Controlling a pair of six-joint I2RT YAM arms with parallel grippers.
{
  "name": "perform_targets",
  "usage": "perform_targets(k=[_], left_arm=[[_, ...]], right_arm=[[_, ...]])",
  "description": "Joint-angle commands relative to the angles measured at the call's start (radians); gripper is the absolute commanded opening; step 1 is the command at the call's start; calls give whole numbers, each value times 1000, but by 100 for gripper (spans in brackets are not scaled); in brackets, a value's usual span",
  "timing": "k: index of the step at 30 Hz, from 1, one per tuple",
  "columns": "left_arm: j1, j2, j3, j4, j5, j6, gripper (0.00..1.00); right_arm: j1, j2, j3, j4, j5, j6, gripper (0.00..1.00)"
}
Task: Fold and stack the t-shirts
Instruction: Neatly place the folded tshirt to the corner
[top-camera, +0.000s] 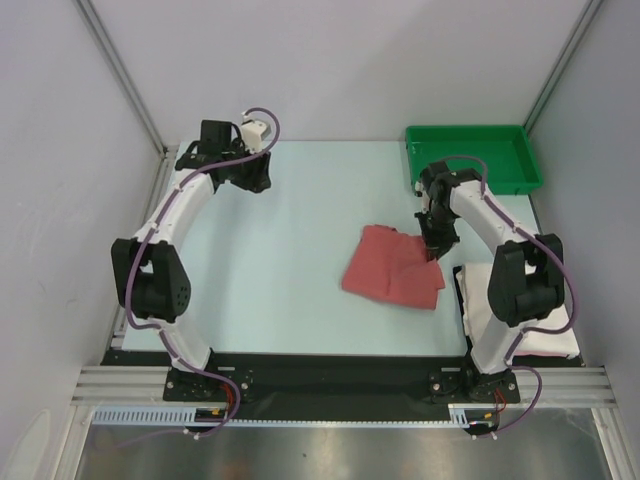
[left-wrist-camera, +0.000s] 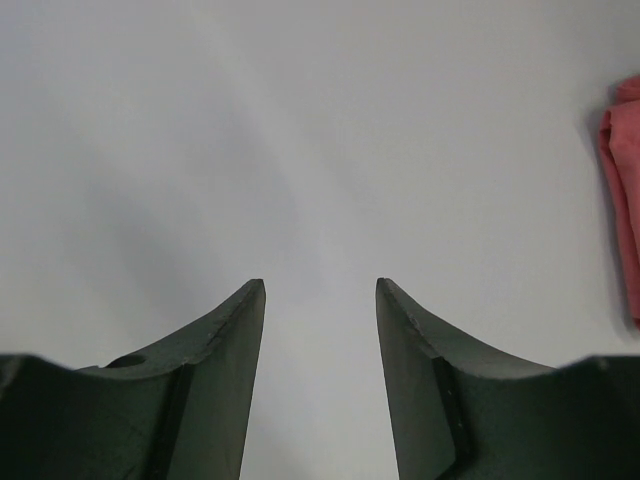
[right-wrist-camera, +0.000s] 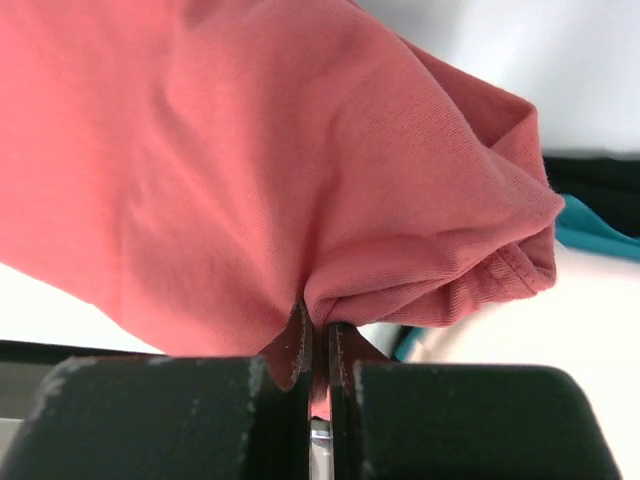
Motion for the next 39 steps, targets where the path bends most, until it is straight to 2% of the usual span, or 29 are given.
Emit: perform_targets(k=[1, 4, 5, 7, 10, 16, 20, 28, 32, 39], left_arm=[[14, -64, 42, -1, 49, 39, 54], [20, -55, 55, 5, 56, 47, 54], [22, -51, 59, 9, 58, 47, 54], [25, -37, 73, 10, 64, 49, 54], [31, -20, 88, 18, 73, 47, 54], [40, 12, 113, 18, 89, 55, 54], [40, 20, 116, 27, 89, 55, 55], [40, 21, 113, 36, 86, 53, 55], [40, 18, 105, 39, 78, 50, 55], [40, 25, 107, 36, 70, 53, 55]], right_arm=[[29, -132, 12, -95, 140, -81, 0], [97, -183, 35, -120, 198, -159, 0], [138, -195, 27, -176, 280, -180, 0], [161, -220, -66, -195, 372, -216, 0], [161, -287, -146, -206, 376, -228, 0], [190, -414, -125, -282, 437, -219, 0], [221, -464, -159, -360, 572, -216, 0], [178, -619, -148, -364, 589, -357, 0], [105, -654, -154, -359, 578, -450, 0], [54, -701, -113, -361, 513, -467, 0]])
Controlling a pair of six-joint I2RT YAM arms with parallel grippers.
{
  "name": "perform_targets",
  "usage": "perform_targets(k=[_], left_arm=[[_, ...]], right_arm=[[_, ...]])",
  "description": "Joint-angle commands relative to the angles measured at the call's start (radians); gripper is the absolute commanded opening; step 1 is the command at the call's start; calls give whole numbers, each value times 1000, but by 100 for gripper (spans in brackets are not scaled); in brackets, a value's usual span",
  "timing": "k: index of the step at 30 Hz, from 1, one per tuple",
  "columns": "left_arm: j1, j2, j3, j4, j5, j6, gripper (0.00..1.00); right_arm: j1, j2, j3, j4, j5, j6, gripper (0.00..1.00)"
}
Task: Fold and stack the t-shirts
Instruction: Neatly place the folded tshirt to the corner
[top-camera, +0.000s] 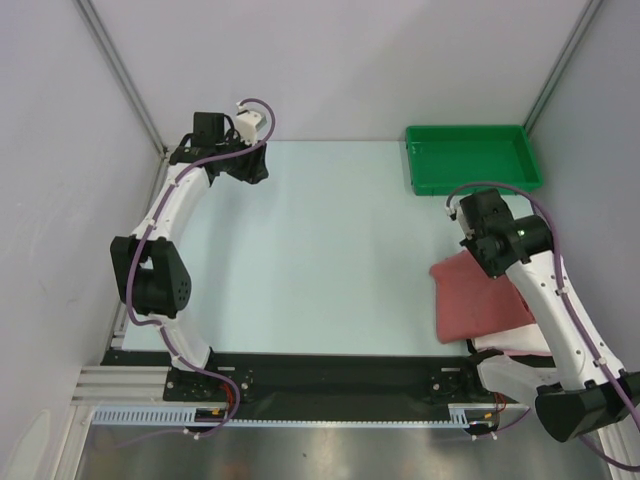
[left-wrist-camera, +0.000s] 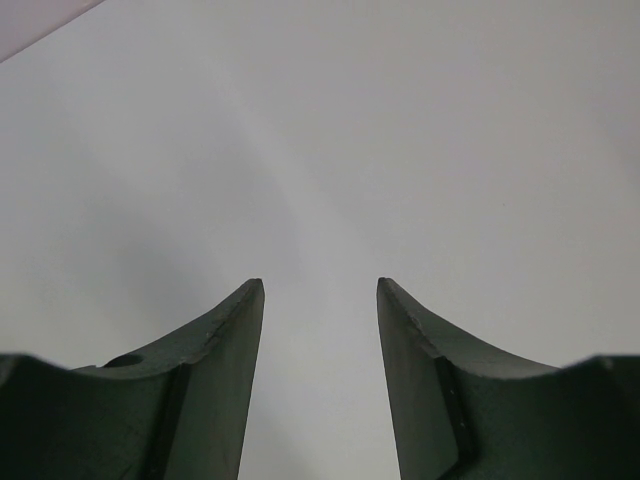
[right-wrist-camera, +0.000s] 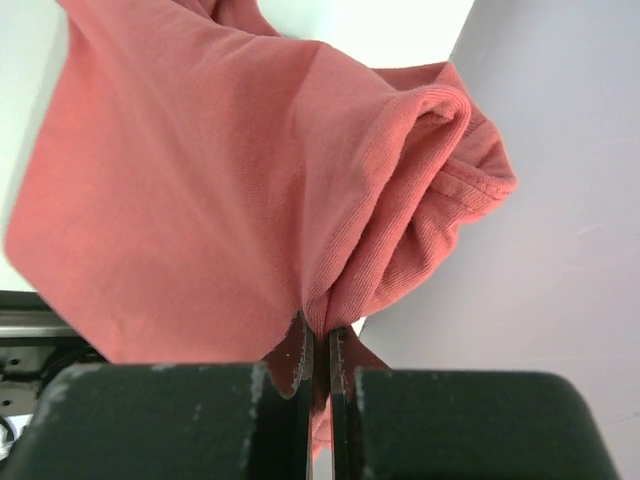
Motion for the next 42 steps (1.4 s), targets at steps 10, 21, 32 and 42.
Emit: perform_targets(k=[10, 21, 32, 42], left_arm=[[8, 22, 55, 17, 14, 21, 55], [8, 52, 67, 25, 35, 16, 55], [8, 62, 80, 36, 49, -1, 55], [8, 75, 97, 27, 34, 5, 55]], right_arm=[[-121, -93, 66, -186, -17, -96, 0], [-283, -58, -115, 33, 144, -384, 0], [-480, -81, -342, 383, 155, -660, 0], [-552, -49, -411, 549, 149, -757, 0]])
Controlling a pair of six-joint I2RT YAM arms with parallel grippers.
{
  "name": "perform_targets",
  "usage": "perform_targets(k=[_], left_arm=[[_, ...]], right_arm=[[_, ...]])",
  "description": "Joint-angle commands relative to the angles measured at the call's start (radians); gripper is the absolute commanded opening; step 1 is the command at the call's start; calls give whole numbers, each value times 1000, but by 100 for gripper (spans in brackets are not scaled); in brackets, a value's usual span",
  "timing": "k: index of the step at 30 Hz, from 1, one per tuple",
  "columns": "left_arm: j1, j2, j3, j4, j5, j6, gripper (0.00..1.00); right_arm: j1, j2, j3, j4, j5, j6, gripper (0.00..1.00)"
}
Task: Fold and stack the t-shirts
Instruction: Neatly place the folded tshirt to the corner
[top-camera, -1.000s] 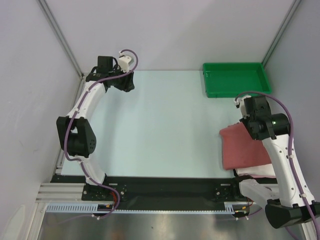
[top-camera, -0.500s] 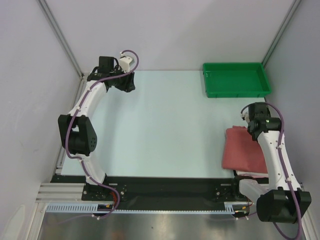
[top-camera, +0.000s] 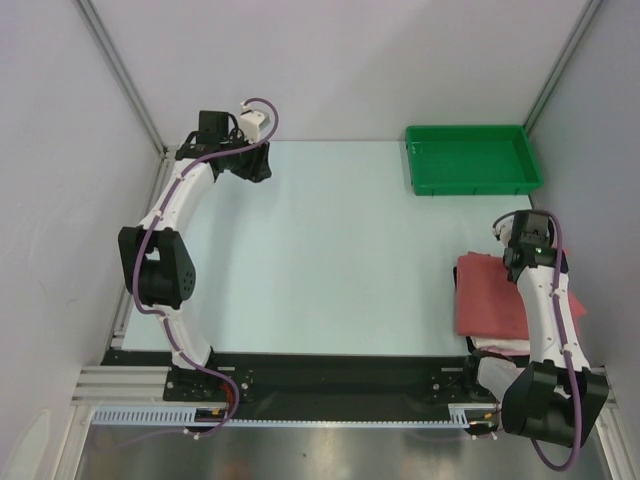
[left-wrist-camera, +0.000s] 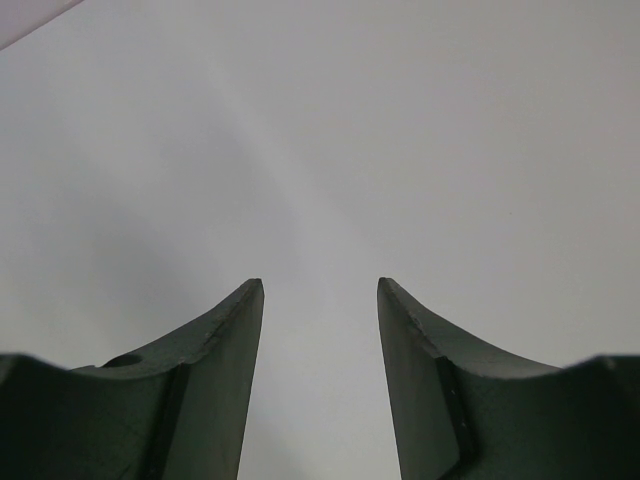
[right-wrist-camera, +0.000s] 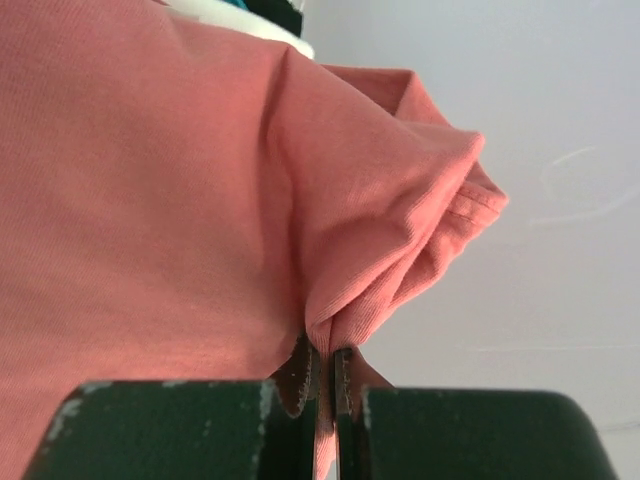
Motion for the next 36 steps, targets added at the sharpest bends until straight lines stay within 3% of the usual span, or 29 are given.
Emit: perform_targets(k=[1, 8, 10, 11, 12, 13, 14, 15, 19, 22, 23, 25, 27, 31, 36], left_arm=[[8, -4, 43, 24, 20, 7, 55], [12, 4, 43, 12, 12, 22, 55], [12, 2, 43, 12, 12, 22, 55], [14, 4, 43, 12, 11, 24, 55], [14, 2, 42, 9, 11, 22, 55], [14, 1, 40, 9, 8, 22, 55], [14, -2, 39, 9, 8, 21, 55], [14, -4, 36, 7, 11, 21, 55], [14, -10, 30, 4, 14, 21, 55], [14, -24, 10, 12, -3, 22, 55], [14, -40, 5, 12, -9, 24, 55], [15, -71, -13, 2, -20, 28, 56], [15, -97, -39, -13, -27, 36, 56], [18, -181, -124, -4, -46, 54, 56], [26, -272, -223, 6, -35, 65, 56]], right_arm=[[-28, -7, -47, 59, 18, -249, 0], [-75, 7, -127, 200, 18, -292, 1], [-81, 23, -120, 218, -6, -297, 8], [-83, 30, -120, 233, -6, -297, 15], [-86, 34, -120, 270, 0, -297, 42], [-88, 39, -121, 289, 12, -298, 56], [-89, 40, -123, 310, 26, -297, 92], [-88, 40, -121, 363, 56, -295, 99], [-8, 20, 25, 363, 101, -166, 100], [118, 40, 206, 122, 79, 158, 100], [154, 78, 338, 50, 67, 285, 100], [204, 123, 478, -180, -49, 652, 100], [213, 177, 586, -336, -197, 967, 90], [282, 94, 479, -340, -364, 1302, 77], [357, -29, 272, -398, -364, 1504, 71]])
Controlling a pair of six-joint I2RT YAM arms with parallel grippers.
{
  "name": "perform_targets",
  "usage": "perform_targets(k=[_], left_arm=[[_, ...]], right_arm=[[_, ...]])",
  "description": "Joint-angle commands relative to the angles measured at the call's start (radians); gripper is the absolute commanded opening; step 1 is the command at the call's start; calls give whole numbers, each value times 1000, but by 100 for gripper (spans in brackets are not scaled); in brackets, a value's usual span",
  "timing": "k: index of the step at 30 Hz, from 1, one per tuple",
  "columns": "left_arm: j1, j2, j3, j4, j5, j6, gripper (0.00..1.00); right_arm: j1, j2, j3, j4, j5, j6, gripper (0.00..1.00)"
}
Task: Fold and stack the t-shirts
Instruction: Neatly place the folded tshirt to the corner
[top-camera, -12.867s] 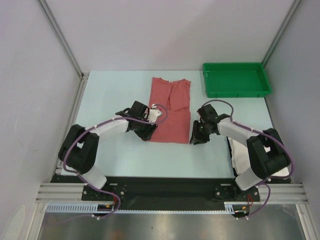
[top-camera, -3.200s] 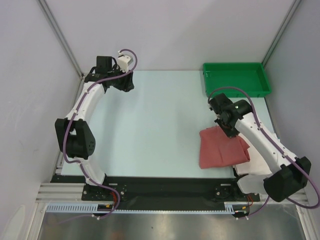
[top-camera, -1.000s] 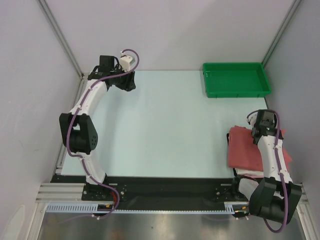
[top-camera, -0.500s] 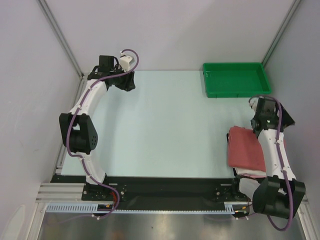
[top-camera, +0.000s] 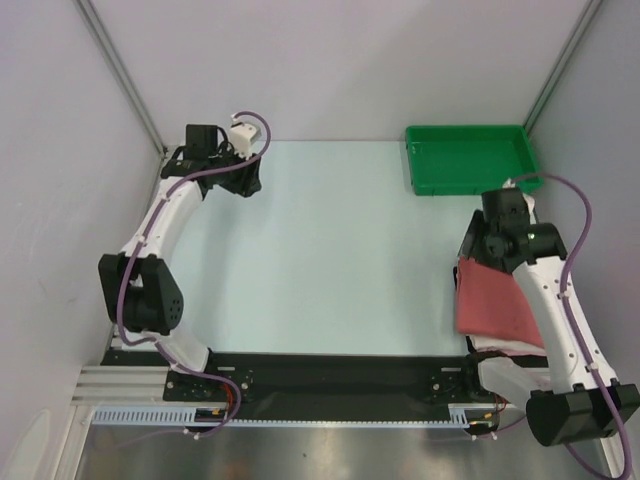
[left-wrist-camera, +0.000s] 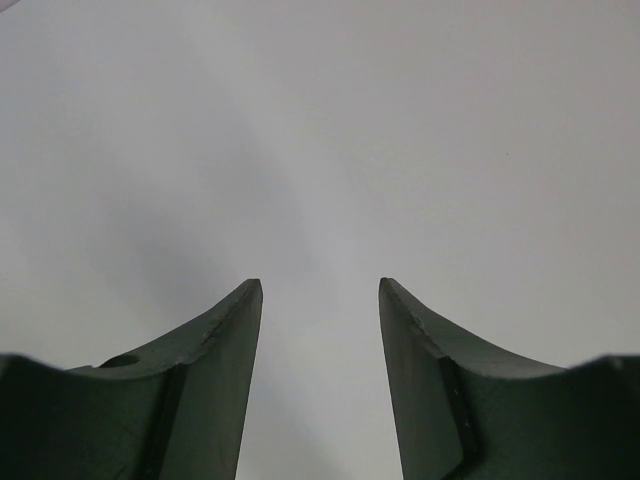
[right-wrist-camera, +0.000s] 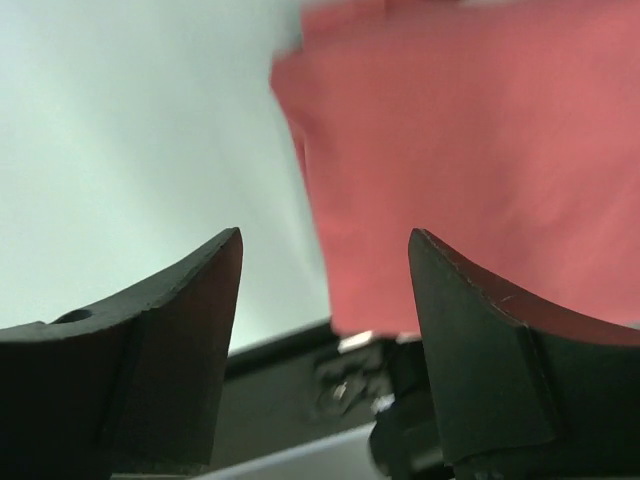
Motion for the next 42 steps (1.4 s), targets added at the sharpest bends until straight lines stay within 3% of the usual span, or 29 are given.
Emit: perform_targets(k=[1, 4, 5, 7, 10, 19, 22, 23, 26, 29, 32, 35, 36, 39, 40, 42], left_arm=[[17, -88, -43, 15, 15, 31, 56], [18, -108, -83, 24, 26, 20, 56], [20, -116, -91, 28, 41, 17, 56], [21, -127, -109, 35, 57, 9, 56], [24, -133, -123, 44, 80, 8, 56], [66, -127, -95, 28, 142, 11, 56], [87, -119, -80, 32, 167, -3, 56], [93, -119, -74, 30, 179, -8, 56], [128, -105, -51, 24, 228, -20, 56], [144, -91, -32, 32, 241, -34, 56], [144, -78, -14, 21, 279, -46, 57], [118, -62, -14, 24, 314, -78, 59], [110, -62, -14, 19, 304, -81, 59], [-6, -44, -6, -8, 285, -80, 59], [-55, -41, -2, -20, 288, -74, 59], [-86, -33, 0, -33, 323, -84, 59]], right_arm=[[31, -54, -99, -136, -54, 305, 70], [185, -30, -155, -218, 39, 394, 70], [293, -17, -159, -284, 87, 482, 71], [363, 29, -149, -347, 188, 535, 75], [413, 184, -149, -412, 210, 457, 76], [416, 366, -176, -410, 290, 449, 72], [411, 360, -184, -410, 313, 465, 58], [408, 347, -188, -409, 320, 469, 48], [362, 310, -201, -403, 311, 468, 39], [336, 322, -195, -389, 270, 431, 41], [330, 296, -83, -409, 287, 432, 43], [211, 198, 17, -325, 229, 414, 50], [57, 163, 14, -274, 181, 323, 50], [-221, 56, -43, -145, 0, 200, 49], [-412, 29, -55, -124, -41, 170, 49], [-613, -64, -79, -73, -194, 114, 51]])
